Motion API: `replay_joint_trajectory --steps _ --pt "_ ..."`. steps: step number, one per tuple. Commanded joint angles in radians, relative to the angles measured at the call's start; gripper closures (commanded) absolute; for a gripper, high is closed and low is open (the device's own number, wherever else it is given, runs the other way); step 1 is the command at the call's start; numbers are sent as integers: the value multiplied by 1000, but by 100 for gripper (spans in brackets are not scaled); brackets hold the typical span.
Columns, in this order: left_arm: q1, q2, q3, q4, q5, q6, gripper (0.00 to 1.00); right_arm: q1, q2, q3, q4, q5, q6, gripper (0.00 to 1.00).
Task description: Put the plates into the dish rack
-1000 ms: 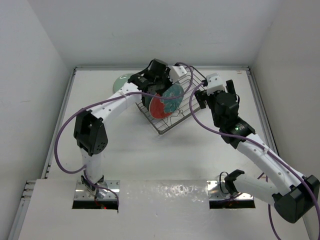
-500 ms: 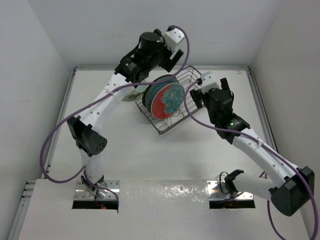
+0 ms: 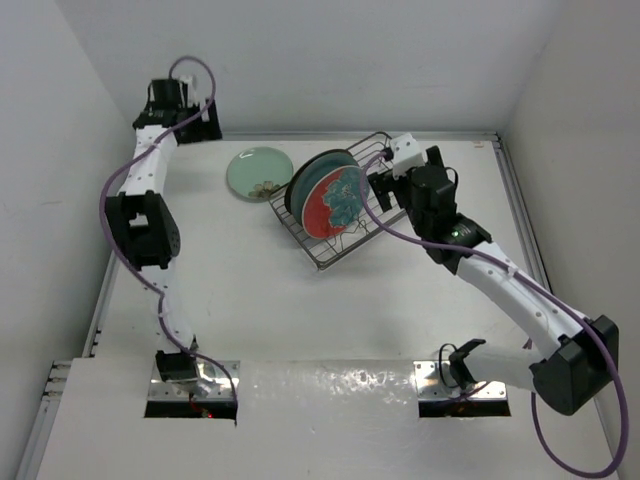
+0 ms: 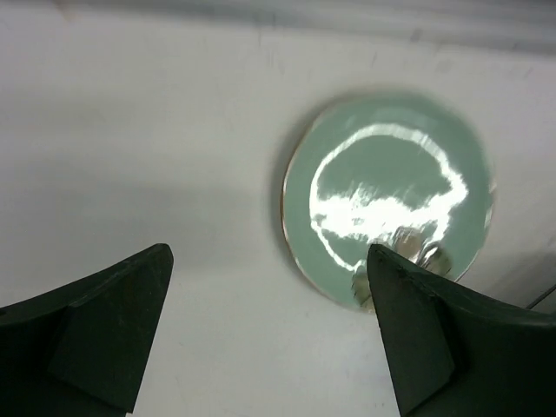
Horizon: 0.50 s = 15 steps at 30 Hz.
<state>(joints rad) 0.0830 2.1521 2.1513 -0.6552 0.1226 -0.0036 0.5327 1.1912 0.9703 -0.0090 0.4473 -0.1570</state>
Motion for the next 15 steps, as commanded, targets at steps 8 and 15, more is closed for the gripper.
replay_joint_trajectory --steps 8,15 --pt "118 164 -137 -24 412 -79 16 4 44 107 -25 -104 69 3" --pt "116 239 -157 9 500 -121 25 4 84 153 -42 -116 103 5"
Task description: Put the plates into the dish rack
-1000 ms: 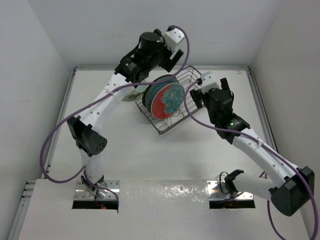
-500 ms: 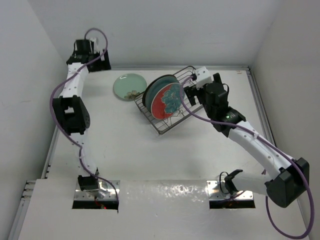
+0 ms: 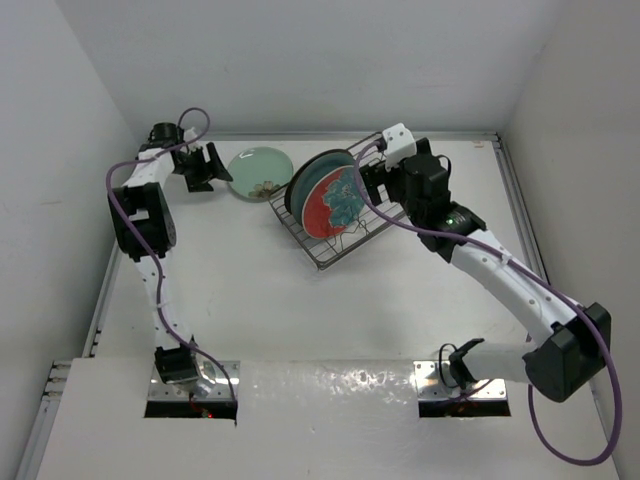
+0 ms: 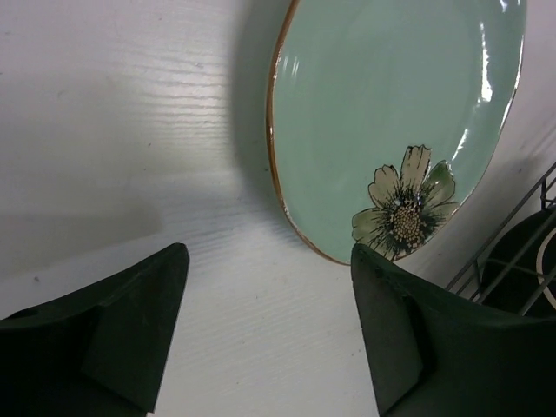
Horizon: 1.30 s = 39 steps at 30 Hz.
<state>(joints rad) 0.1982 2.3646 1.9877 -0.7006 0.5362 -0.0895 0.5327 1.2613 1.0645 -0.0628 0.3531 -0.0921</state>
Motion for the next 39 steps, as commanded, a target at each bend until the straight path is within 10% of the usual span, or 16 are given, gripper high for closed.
replay_joint_trajectory --steps 1,26,30,39 --pt "3 34 6 58 74 -39 29 6 18 61 14 -23 41 5" --pt "-9 231 91 174 122 -148 61 79 122 215 -45 21 -6 6" --pt "-16 239 91 203 131 -173 100 79 128 221 -49 26 9 6" --pt "35 78 89 317 176 -208 100 81 121 227 -49 37 -4 5"
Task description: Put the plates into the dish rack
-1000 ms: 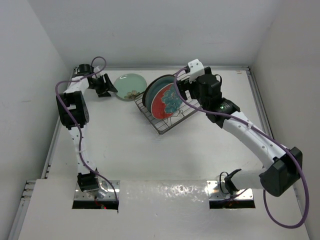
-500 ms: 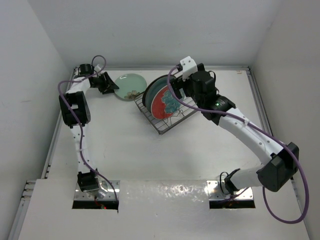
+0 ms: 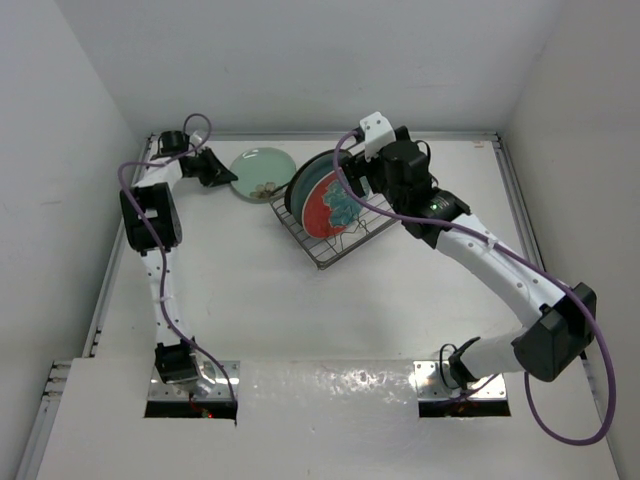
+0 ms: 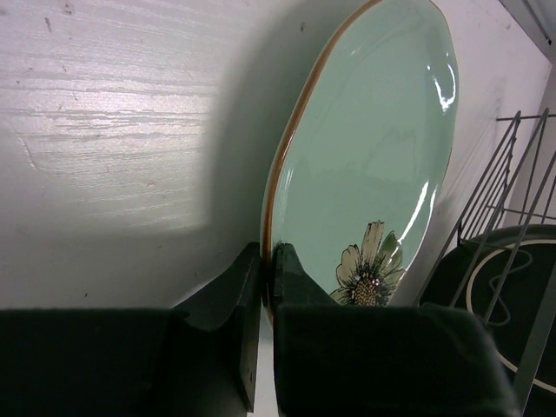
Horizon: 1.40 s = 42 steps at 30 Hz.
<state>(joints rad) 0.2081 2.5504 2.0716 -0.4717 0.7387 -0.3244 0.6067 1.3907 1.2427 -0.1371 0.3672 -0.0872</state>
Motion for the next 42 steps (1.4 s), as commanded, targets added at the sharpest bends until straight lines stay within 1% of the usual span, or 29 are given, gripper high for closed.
replay_joint_trajectory --steps 1,2,3,5,6,7,8,9,12,13,14,15,16,18,20,23,24,25,26,27,28,29,31,33,34,36,38,40,42 --pt "27 -131 21 84 -33 42 100 7 -7 49 27 25 -13 5" --pt "27 -160 36 74 -44 79 100 7 -9 47 30 26 -14 5" --pt "27 -238 35 87 -65 93 100 7 -10 43 37 27 -16 5" --pt "22 -330 -8 135 -79 134 100 8 -12 32 48 27 -14 4" --pt "19 -414 -52 174 -97 154 100 7 -12 18 56 24 -10 3" --pt "10 -441 -62 173 -111 213 100 5 -9 12 54 18 -5 3" --pt "4 -470 -48 121 -130 247 100 7 -2 12 48 16 -2 3" --pt "-7 -475 -36 90 -160 272 100 7 10 15 28 15 3 3" --pt "-18 -495 -18 1 -183 320 100 5 33 44 -24 33 10 3" --pt "-29 -504 -16 -13 -200 375 100 1 62 58 -45 61 18 3" --pt "-35 -524 -12 -30 -217 390 100 -8 83 107 -79 109 30 3" --pt "-41 -535 -8 -39 -249 404 100 -22 105 136 -170 117 67 3" --pt "-55 -545 -1 -47 -262 430 100 -53 147 165 -217 119 84 4" --pt "-67 -568 41 -82 -294 452 100 -91 177 228 -324 75 163 5" --pt "-91 -584 112 -134 -326 493 100 -149 185 247 -366 35 191 6" --pt "-139 -620 198 -182 -398 567 100 -252 166 224 -383 -172 201 4" --pt "-163 -637 209 -185 -432 579 100 -280 151 198 -380 -333 160 3" --pt "-174 -669 223 -185 -462 602 100 -315 133 167 -380 -408 88 3" --pt "-186 -683 229 -186 -463 607 100 -327 133 167 -380 -475 87 3" --pt "-197 -696 237 -189 -478 611 100 -335 105 125 -378 -535 -15 4" --pt "-228 -706 246 -196 -486 619 100 -344 90 103 -378 -635 -54 4" --pt "-240 -722 263 -211 -493 622 100 -349 76 75 -383 -680 -124 5" --pt "-269 -748 275 -231 -507 631 100 -355 42 57 -397 -778 -180 9" --pt "-292 -766 272 -245 -518 648 100 -357 22 32 -374 -804 -239 17" --pt "-312 -774 268 -252 -518 665 100 -357 15 32 -363 -830 -253 23" --pt "-338 -797 263 -274 -519 677 100 -357 28 69 -354 -869 -281 33" --pt "-352 -820 263 -274 -519 673 100 -355 50 144 -363 -927 -292 37" --pt "-358 -837 269 -263 -515 656 100 -357 79 210 -364 -953 -281 35" --pt "-361 -845 288 -254 -492 622 100 -357 91 230 -348 -953 -267 34"
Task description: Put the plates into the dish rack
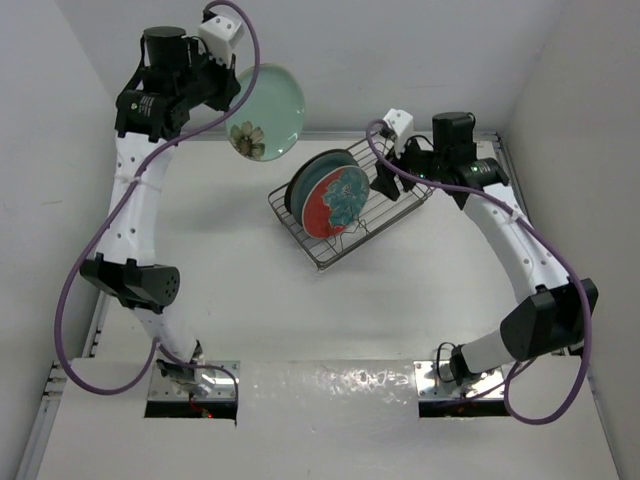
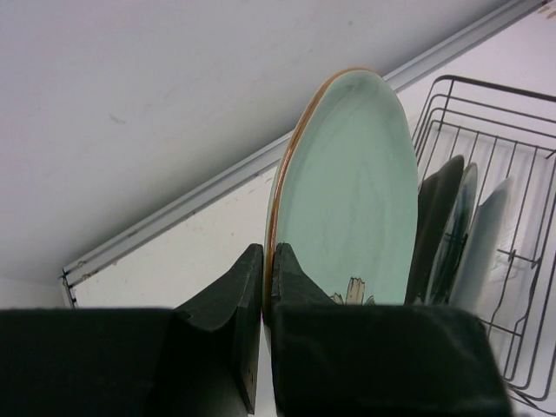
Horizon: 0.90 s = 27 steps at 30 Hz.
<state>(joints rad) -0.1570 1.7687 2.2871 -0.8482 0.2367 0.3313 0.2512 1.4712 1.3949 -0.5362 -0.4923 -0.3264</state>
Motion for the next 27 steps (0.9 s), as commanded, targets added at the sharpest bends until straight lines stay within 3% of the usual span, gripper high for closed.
replay_joint_trajectory --steps 1,6,9,11,15,16,18,19,22,27 --pt "1 -64 101 127 24 -44 100 -1 12 76 59 -91 -23 34" --pt "-134 -75 123 107 58 -29 100 -1 -35 -20 179 37 47 35" --pt "-220 -72 101 83 44 -9 100 -3 -64 -51 130 -98 -37 39" --pt "-266 -64 83 80 23 -5 100 -4 -55 -22 29 -104 -97 42" --pt "-352 -46 75 77 -8 17 100 -21 -80 -66 39 108 -38 38" --pt "-371 -38 69 75 -16 18 100 -23 -89 -101 60 259 -5 36" --pt "-436 -31 33 77 -82 31 100 -23 -118 -134 96 413 76 30" --pt "-455 -29 11 83 -105 35 100 -23 -129 -175 132 601 142 29" --pt "-513 -26 -76 121 -219 46 100 -49 -173 -250 160 867 251 24" --pt "-570 9 -115 167 -312 67 100 -87 -276 -349 217 995 320 25"
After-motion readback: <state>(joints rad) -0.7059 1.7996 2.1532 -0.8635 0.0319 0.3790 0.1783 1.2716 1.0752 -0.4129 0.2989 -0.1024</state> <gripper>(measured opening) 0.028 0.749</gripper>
